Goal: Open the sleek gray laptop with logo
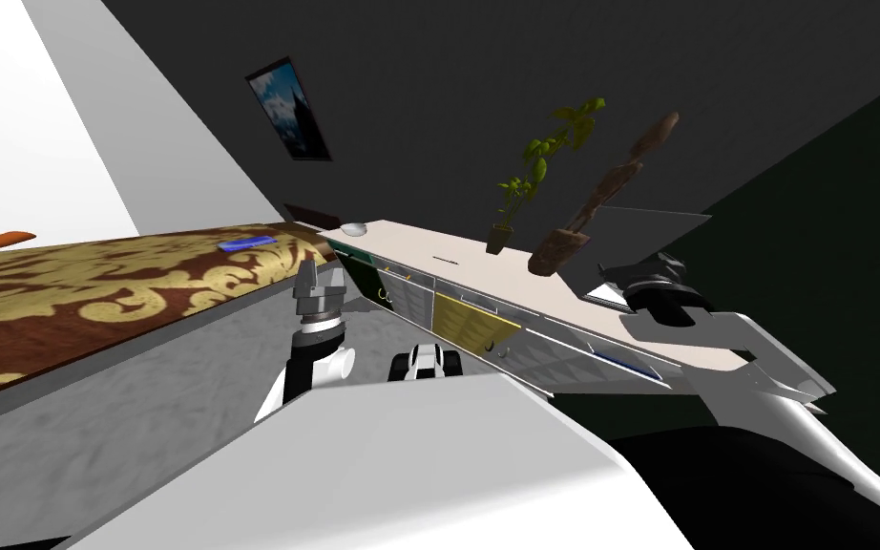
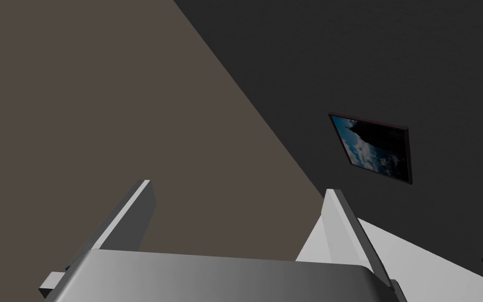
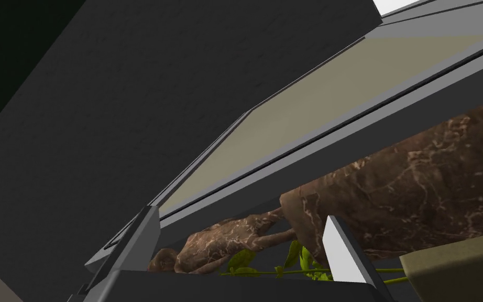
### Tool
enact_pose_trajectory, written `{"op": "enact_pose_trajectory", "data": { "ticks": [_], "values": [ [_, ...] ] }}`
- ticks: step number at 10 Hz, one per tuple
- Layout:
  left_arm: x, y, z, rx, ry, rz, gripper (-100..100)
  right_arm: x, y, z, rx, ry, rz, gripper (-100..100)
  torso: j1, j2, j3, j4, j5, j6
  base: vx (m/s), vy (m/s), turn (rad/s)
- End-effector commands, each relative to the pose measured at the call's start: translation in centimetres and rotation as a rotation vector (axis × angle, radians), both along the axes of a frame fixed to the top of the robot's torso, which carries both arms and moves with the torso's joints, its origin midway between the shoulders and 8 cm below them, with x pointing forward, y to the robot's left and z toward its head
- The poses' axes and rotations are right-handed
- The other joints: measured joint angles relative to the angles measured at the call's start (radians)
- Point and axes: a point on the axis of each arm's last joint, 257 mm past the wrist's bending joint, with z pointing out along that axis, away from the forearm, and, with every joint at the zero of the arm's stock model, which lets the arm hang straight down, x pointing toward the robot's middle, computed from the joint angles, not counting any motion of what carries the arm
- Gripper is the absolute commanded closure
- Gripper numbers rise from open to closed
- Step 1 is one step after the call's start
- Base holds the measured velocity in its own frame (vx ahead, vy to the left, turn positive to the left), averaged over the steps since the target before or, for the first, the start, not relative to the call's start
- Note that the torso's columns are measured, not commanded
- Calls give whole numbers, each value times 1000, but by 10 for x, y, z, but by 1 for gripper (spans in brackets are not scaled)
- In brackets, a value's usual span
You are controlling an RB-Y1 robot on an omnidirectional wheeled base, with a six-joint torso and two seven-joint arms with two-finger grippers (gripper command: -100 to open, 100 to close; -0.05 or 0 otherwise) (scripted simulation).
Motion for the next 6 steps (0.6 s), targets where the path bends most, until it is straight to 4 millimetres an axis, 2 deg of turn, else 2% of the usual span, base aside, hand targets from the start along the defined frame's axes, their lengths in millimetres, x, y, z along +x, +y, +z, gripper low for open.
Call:
{"op": "enact_pose_trajectory", "data": {
  "ticks": [1, 3, 4, 6],
  "values": [
    [0, 0, 0, 0, 0, 0, 0, 1, -1, 4, 1, 1, -30, -100, 2, -1, 0, 0, 1, 0, -54, -55, 97],
    [0, 0, 0, 0, 0, 0, 0, 1, -1, 4, 0, 0, -30, -100, 3, -2, -1, -1, 1, 0, -37, -42, 62],
    [0, 0, 0, 0, 0, 0, 0, 0, -1, 2, 1, 1, -17, 100, 4, -3, -2, -1, 1, 0, 32, 27, -139],
    [0, 0, 0, 0, 0, 0, 0, -1, -1, -1, 1, 1, 3, 100, 6, -4, -3, -1, 3, 1, 45, 76, -127]
  ]
}}
